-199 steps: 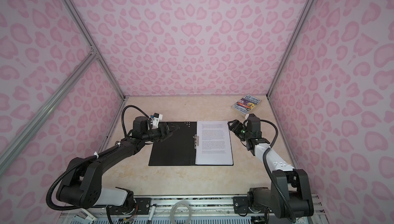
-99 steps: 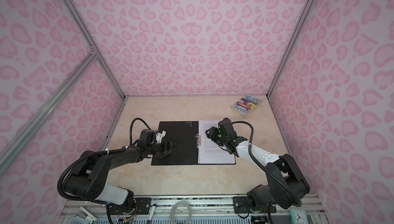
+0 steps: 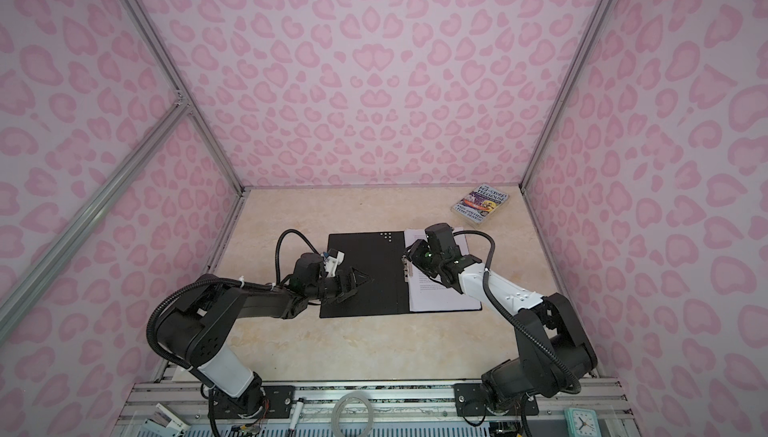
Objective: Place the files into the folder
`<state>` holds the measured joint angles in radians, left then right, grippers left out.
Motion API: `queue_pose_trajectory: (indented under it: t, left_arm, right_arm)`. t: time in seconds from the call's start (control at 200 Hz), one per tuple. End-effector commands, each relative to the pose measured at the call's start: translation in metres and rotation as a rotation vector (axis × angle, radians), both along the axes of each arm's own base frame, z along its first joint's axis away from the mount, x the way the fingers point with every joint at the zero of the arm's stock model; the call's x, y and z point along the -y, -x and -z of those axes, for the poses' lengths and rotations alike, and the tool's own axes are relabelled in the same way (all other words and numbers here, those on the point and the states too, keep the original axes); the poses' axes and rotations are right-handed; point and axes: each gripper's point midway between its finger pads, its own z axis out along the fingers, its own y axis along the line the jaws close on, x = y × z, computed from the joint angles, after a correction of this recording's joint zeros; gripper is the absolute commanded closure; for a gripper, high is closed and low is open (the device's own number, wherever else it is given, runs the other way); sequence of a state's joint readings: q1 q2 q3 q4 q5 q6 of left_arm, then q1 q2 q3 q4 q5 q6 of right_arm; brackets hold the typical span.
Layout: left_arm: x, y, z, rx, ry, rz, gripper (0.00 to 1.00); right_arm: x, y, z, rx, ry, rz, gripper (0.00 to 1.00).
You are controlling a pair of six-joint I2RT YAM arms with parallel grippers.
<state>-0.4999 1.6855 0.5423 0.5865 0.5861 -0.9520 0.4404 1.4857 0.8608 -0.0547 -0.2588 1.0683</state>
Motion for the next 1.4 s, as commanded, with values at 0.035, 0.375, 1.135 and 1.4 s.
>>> queue_pose_trajectory:
  t: [0.035,0.375,1.135,1.4]
  left_arm:
    - [-0.023,0.022,0.046,-0.184,-0.136,-0.087,0.02]
    - [-0.023,0.027,0.052,-0.187,-0.142,-0.078,0.02]
    - [-0.023,0.032,0.06,-0.204,-0.131,-0.08,0.01]
    - [-0.023,0.032,0.06,-0.204,-0.128,-0.082,0.01]
  right_arm:
    - [-0.006,0.004,0.015,-0.091,-0.053,0.042,0.59]
    - [-0.016,-0.007,0.023,-0.13,-0.087,0.063,0.71]
    - [-0.009,-0.016,0.034,-0.16,-0.096,0.089,0.82]
    - [-0.009,-0.018,0.035,-0.163,-0.109,0.085,0.85]
